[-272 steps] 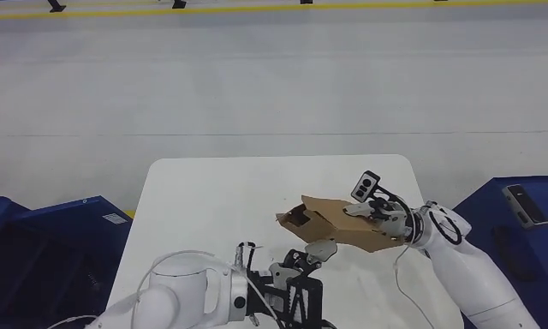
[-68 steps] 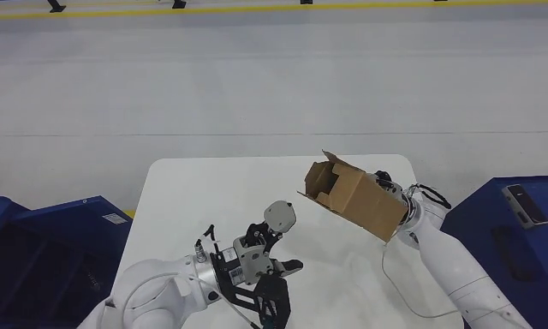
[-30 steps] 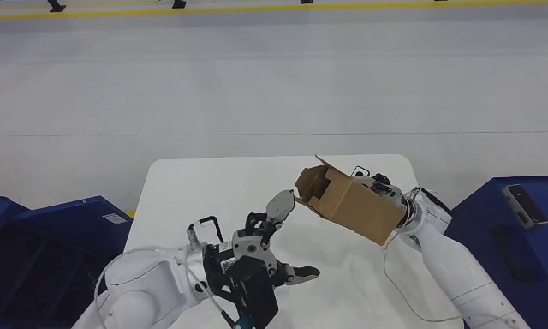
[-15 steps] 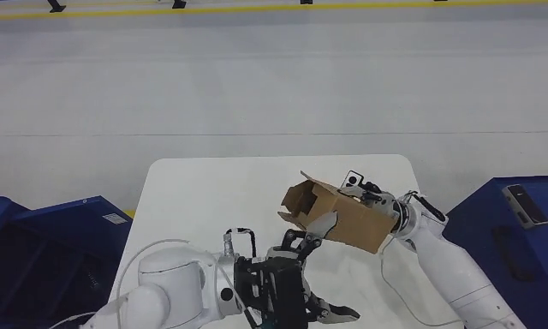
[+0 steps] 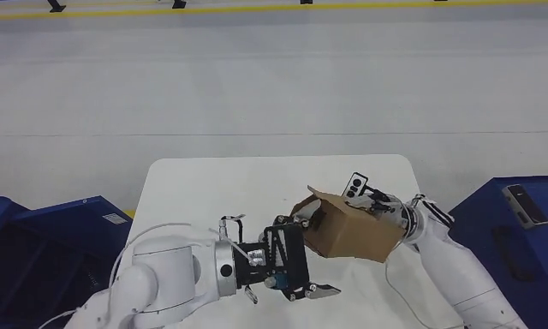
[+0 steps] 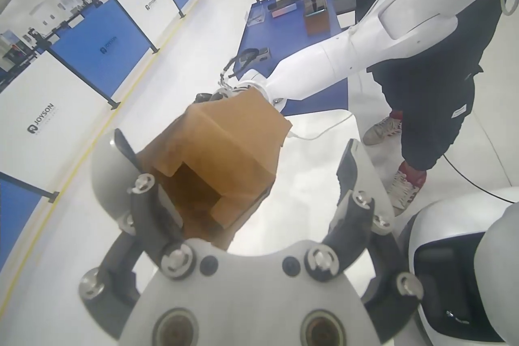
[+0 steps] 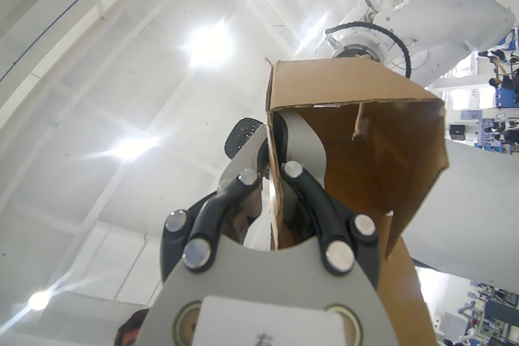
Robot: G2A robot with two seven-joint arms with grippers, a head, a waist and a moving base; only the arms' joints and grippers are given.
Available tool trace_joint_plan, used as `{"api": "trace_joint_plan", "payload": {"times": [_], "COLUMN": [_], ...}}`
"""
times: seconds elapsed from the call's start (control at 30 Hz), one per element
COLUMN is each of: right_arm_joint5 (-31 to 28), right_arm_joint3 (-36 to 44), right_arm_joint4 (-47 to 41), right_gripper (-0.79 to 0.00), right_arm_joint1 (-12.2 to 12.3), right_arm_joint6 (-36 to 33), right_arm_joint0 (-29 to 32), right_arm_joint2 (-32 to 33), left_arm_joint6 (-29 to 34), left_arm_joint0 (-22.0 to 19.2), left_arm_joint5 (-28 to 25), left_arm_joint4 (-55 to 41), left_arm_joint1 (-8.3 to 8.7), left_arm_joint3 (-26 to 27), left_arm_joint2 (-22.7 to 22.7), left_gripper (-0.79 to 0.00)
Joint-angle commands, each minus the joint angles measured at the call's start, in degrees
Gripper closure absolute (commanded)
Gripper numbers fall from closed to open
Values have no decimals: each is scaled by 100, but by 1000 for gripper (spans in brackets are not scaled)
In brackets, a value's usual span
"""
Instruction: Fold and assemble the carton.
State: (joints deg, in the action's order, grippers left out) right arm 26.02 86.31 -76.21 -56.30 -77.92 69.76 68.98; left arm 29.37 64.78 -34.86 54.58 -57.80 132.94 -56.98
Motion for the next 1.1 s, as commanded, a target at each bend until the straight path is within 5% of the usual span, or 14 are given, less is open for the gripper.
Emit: {"api": "trace_joint_plan", "payload": {"times": [0.0, 0.73, 1.07], "right_arm_joint5": [16, 62, 173], "right_arm_joint3": [27, 155, -131], "right_arm_joint4": [-30, -795, -1577], "right_gripper": [0, 0, 0], "right_arm_joint1": [-1, 249, 299], "right_arm_joint6": [-18, 27, 138], "right_arm_joint0": [-4, -208, -413], "right_arm_joint2": [32, -382, -529], "left_arm_joint6": [35, -476, -1505], "left_arm_joint0": [64, 588, 671], "left_arm_joint5": [-28, -162, -621], "left_arm_joint4": [-44, 162, 1218], "left_arm_joint1": [12, 92, 116], "left_arm_joint3": [-5, 120, 171], "left_arm_joint2": [-51, -694, -1068], "left_gripper": [-785, -785, -785]}}
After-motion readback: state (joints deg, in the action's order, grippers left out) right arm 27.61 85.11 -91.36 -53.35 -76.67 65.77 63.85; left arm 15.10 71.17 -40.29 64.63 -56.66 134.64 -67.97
